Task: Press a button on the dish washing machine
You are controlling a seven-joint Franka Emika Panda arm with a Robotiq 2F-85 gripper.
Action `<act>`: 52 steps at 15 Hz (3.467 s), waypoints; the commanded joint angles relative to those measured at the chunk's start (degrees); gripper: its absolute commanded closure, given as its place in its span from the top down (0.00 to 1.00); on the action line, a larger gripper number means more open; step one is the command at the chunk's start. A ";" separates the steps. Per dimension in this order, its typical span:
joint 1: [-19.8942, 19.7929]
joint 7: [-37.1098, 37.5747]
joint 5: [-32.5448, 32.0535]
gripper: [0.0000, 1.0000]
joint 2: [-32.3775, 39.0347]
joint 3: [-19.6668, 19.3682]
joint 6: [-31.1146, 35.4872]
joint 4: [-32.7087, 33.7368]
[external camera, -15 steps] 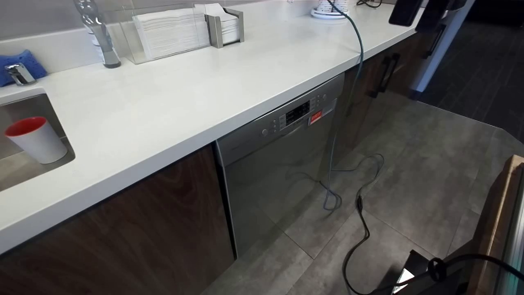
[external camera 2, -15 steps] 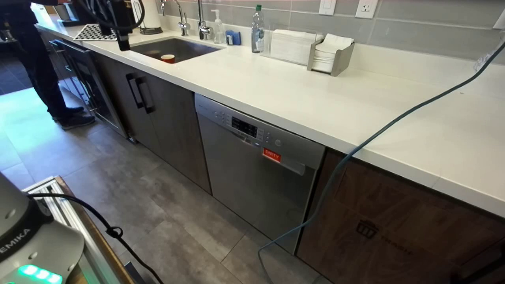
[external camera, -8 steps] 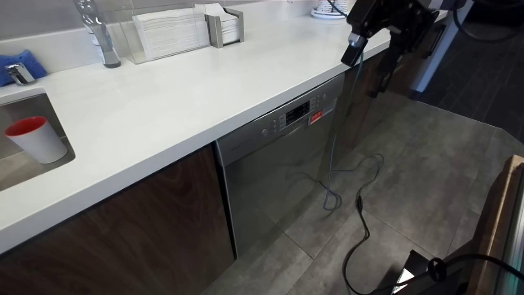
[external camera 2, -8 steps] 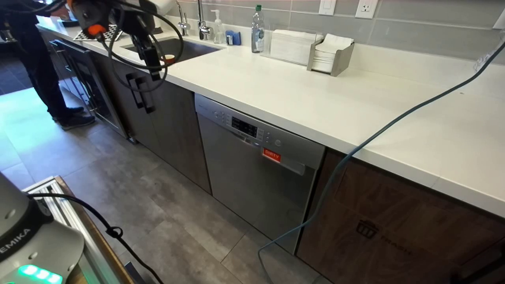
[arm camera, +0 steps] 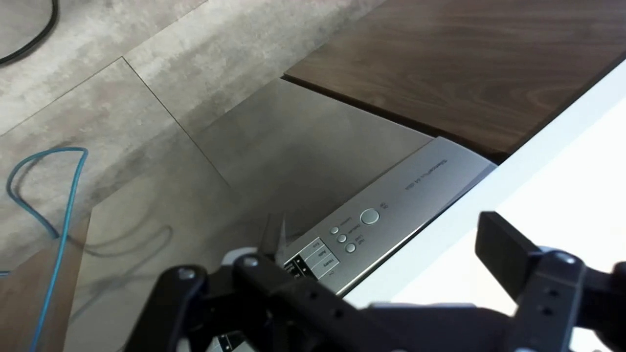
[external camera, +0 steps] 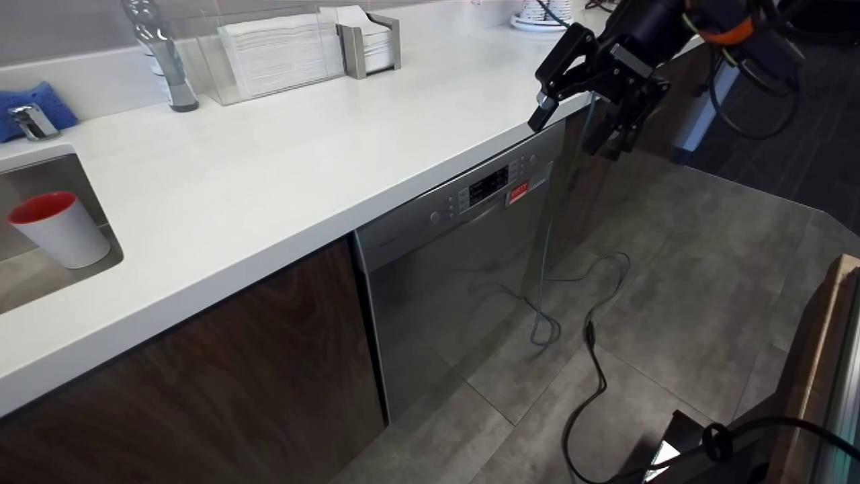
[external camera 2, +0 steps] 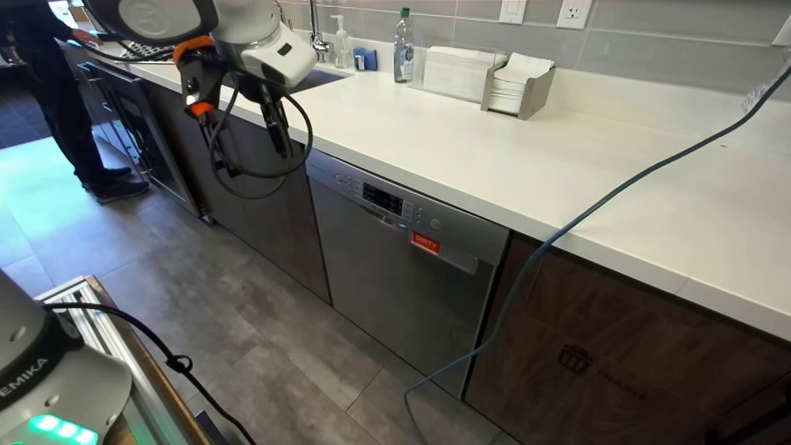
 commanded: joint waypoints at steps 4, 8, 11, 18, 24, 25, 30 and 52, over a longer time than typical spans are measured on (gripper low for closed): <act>3.35 -9.58 15.82 1.00 4.43 -4.03 4.18 0.29; 4.12 -17.73 22.71 1.00 9.24 -5.09 3.35 2.16; 2.71 -14.11 18.98 1.00 6.59 -4.17 2.41 0.42; 2.70 -14.10 18.97 1.00 6.36 -4.16 2.41 0.42; 3.76 -18.29 23.38 1.00 11.31 -4.96 1.49 3.67; 3.96 -19.27 24.81 1.00 12.63 -4.91 1.52 4.46; 3.79 -26.82 34.35 1.00 20.19 -4.12 1.81 9.50; 3.54 -66.40 83.50 0.00 43.12 -7.87 2.59 29.84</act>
